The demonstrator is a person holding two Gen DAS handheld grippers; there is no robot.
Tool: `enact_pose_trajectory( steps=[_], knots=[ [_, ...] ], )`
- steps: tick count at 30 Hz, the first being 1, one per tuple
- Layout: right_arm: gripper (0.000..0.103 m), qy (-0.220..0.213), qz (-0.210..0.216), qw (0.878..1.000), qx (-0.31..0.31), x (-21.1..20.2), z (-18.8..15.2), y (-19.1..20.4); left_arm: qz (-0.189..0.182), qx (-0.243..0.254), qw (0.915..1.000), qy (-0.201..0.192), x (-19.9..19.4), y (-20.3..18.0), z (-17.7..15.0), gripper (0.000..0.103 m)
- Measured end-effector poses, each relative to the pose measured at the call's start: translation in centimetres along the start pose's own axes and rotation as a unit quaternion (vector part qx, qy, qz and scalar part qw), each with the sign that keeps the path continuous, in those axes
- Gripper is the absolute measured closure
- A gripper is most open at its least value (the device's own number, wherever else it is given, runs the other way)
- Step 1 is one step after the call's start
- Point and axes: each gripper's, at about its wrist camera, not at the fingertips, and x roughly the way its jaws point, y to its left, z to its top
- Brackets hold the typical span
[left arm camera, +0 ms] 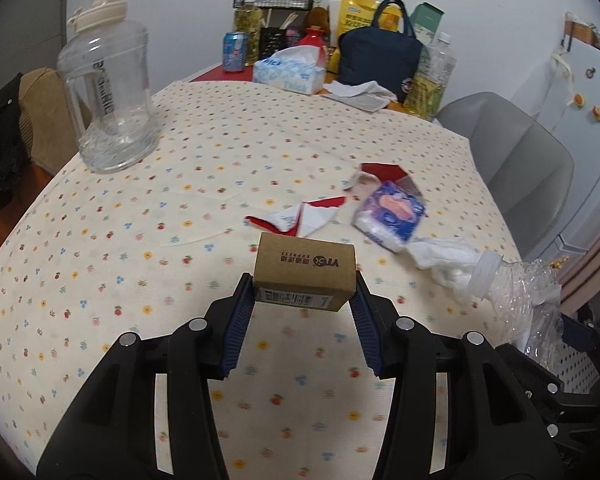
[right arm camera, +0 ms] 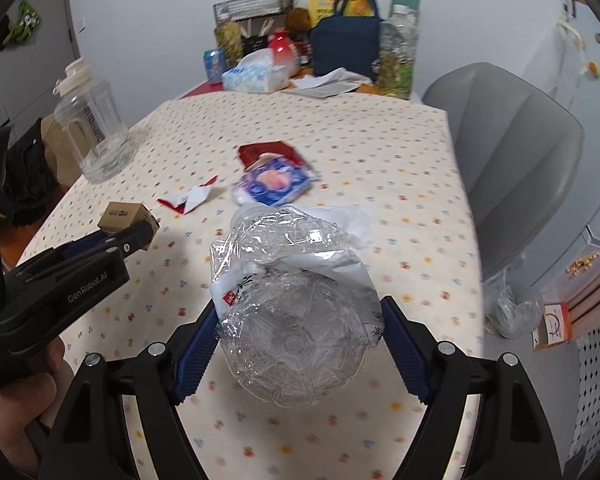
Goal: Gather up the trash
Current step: 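Carry the box and plastic bag over the bin while the right tool opens to drop the bag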
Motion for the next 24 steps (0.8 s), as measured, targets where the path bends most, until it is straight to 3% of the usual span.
enact_pose_trajectory(
  steps=[24],
  knots=[
    [0.026, -0.046, -0.061, 0.991, 0.107, -7.2, -3.3, -12.3, -0.07, 0.09, 0.9935, -0.008, -1.9, -12.6, -0.4, 0.055]
  ],
)
